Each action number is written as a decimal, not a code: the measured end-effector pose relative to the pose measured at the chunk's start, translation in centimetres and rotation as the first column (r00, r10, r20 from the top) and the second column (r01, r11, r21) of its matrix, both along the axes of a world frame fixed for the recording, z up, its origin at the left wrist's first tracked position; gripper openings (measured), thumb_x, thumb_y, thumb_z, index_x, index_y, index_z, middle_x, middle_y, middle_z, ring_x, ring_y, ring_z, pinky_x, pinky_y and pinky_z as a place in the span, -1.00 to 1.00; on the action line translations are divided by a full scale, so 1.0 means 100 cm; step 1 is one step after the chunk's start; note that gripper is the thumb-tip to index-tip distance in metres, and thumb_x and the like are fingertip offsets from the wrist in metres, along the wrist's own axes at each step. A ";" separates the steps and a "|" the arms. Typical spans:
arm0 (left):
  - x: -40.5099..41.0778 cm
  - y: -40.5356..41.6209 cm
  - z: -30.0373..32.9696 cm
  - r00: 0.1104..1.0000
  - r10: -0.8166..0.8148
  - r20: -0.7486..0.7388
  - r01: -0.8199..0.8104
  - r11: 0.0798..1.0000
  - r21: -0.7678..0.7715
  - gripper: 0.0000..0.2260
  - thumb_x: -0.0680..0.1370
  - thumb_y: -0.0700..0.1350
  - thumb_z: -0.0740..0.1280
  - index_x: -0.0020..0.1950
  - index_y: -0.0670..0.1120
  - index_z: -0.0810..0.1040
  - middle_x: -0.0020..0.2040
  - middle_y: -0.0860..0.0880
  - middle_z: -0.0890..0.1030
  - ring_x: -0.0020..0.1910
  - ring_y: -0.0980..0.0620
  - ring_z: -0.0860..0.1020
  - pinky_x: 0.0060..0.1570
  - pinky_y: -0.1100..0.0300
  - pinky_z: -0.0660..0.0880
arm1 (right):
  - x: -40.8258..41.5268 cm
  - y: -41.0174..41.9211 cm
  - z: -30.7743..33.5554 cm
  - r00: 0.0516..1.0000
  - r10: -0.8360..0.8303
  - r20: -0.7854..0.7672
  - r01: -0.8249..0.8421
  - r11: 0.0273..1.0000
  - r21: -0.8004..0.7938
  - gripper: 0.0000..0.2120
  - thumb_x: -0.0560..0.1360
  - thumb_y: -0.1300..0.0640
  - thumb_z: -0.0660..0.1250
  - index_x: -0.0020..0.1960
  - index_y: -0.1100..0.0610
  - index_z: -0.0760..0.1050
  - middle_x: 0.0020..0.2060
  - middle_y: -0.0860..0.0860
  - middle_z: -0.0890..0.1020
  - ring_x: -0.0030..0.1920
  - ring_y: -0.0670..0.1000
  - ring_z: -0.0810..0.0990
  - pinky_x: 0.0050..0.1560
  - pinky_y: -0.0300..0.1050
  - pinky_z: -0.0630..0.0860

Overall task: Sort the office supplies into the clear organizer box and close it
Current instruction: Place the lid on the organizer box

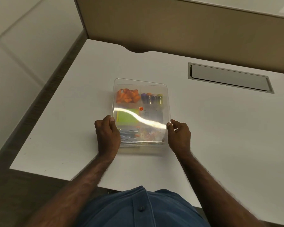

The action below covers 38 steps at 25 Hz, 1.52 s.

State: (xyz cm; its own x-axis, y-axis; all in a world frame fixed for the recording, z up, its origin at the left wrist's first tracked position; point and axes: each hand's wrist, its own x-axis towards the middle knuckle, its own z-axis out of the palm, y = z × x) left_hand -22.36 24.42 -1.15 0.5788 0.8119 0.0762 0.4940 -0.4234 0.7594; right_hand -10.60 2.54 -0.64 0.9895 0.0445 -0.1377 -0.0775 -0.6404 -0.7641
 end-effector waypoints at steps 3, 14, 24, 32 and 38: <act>-0.003 0.002 -0.004 1.000 -0.004 -0.013 0.004 1.000 -0.011 -0.72 0.73 -0.09 0.19 0.33 -0.15 0.57 0.06 -0.25 0.49 0.02 -0.23 0.52 0.02 0.12 0.41 | 0.000 0.001 -0.003 1.000 0.004 0.017 -0.004 1.000 -0.007 -0.71 0.65 -0.02 0.32 0.31 0.04 0.62 -0.02 -0.04 0.56 -0.01 0.02 0.61 0.12 -0.07 0.52; -0.006 0.012 -0.021 0.999 -0.045 -0.021 0.043 0.993 -0.113 -0.73 0.74 0.01 0.12 0.18 -0.11 0.53 -0.06 -0.14 0.67 -0.06 -0.26 0.59 -0.10 0.13 0.35 | -0.003 -0.009 -0.018 0.975 0.171 -0.142 -0.182 0.981 -0.071 -0.56 0.71 -0.22 0.04 0.32 0.03 0.48 -0.22 -0.18 0.60 -0.18 -0.15 0.56 -0.11 -0.07 0.41; -0.021 0.018 -0.034 0.992 -0.124 0.016 0.125 0.986 -0.112 -0.75 0.73 -0.06 0.20 0.23 -0.19 0.56 0.03 -0.17 0.69 -0.02 -0.17 0.60 -0.03 0.17 0.39 | -0.010 -0.016 -0.026 0.971 0.226 -0.082 -0.227 0.974 -0.004 -0.60 0.73 -0.17 0.08 0.34 0.03 0.52 0.02 -0.03 0.70 0.01 0.05 0.67 0.04 0.05 0.62; -0.021 0.019 -0.041 0.986 -0.141 0.091 0.153 0.976 -0.153 -0.80 0.73 -0.04 0.16 0.09 -0.13 0.49 -0.13 0.02 0.55 -0.18 0.14 0.44 -0.17 0.39 0.37 | -0.011 -0.015 -0.031 0.975 0.190 -0.118 -0.176 0.977 0.119 -0.68 0.71 -0.16 0.16 0.35 -0.03 0.48 -0.05 -0.28 0.66 -0.05 -0.21 0.69 -0.07 -0.15 0.67; -0.024 0.027 -0.039 0.966 -0.214 0.146 0.244 0.941 -0.235 -0.77 0.75 -0.05 0.11 -0.08 -0.06 0.37 -0.29 0.05 0.32 -0.32 0.12 0.27 -0.27 0.19 0.32 | -0.005 -0.020 -0.024 0.937 0.160 -0.310 -0.083 0.965 0.248 -0.65 0.63 -0.31 0.22 0.30 -0.15 0.47 -0.02 0.03 0.73 -0.01 0.11 0.74 -0.08 0.12 0.64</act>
State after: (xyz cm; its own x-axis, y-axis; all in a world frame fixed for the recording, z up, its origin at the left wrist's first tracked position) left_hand -24.80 27.15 -5.09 0.7506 0.6599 -0.0333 0.3078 -0.3047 0.9013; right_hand -11.08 0.54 -3.05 0.8769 0.2299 -0.4222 -0.2784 -0.4731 -0.8359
